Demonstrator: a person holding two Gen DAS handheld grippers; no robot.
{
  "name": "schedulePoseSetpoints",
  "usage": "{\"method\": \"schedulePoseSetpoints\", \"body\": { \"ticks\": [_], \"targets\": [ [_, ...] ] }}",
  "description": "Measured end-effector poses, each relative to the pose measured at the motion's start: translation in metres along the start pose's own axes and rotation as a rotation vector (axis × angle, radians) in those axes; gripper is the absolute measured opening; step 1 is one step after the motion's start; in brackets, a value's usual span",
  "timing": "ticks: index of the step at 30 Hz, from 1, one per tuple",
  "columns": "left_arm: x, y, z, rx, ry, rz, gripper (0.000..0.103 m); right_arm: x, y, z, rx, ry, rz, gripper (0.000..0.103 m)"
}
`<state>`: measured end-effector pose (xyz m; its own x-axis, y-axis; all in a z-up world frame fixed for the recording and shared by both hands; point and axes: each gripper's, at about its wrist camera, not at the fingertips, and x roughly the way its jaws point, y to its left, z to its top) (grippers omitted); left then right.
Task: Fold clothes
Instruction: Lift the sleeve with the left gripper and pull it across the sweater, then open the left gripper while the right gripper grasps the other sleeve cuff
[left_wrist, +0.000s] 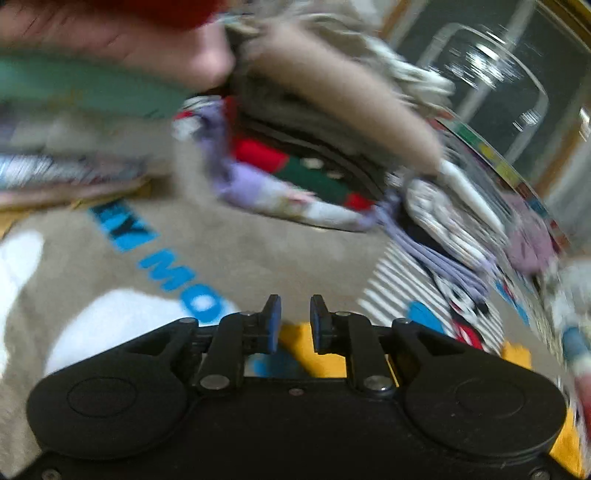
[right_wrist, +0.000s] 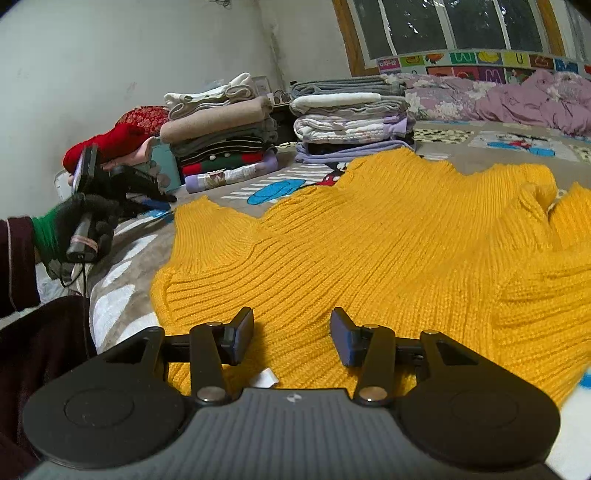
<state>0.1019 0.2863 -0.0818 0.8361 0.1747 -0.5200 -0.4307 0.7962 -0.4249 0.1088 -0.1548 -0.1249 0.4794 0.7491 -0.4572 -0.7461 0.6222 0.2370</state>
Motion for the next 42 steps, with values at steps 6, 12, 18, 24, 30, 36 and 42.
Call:
{"method": "schedulePoseSetpoints", "body": {
  "ticks": [6,12,18,24,30,36,42],
  "targets": [
    [-0.005,-0.077,-0.026,0.295,0.092,-0.216,0.014,-0.01,0.018,0.006,-0.082,-0.02,0.007,0.052],
    [-0.001,-0.136,-0.073,0.452,0.193,-0.361,0.014,-0.016,0.021,0.011,-0.102,-0.055,-0.008,0.048],
    [-0.009,-0.172,-0.123,0.515,0.254,-0.452,0.049,-0.059,-0.024,0.022,0.052,-0.252,-0.059,0.048],
    [-0.019,-0.203,-0.154,0.616,0.29,-0.545,0.051,-0.112,-0.112,0.004,0.461,-0.442,-0.263,0.053],
    [-0.011,-0.232,-0.156,0.674,0.295,-0.631,0.051,-0.107,-0.175,-0.041,0.924,-0.456,-0.264,0.052],
    [0.005,-0.234,-0.161,0.612,0.327,-0.695,0.051,-0.086,-0.185,-0.036,0.961,-0.447,-0.216,0.053],
    [0.007,-0.226,-0.157,0.573,0.347,-0.712,0.051,-0.071,-0.191,-0.006,0.867,-0.293,-0.271,0.055]
  ]
}}
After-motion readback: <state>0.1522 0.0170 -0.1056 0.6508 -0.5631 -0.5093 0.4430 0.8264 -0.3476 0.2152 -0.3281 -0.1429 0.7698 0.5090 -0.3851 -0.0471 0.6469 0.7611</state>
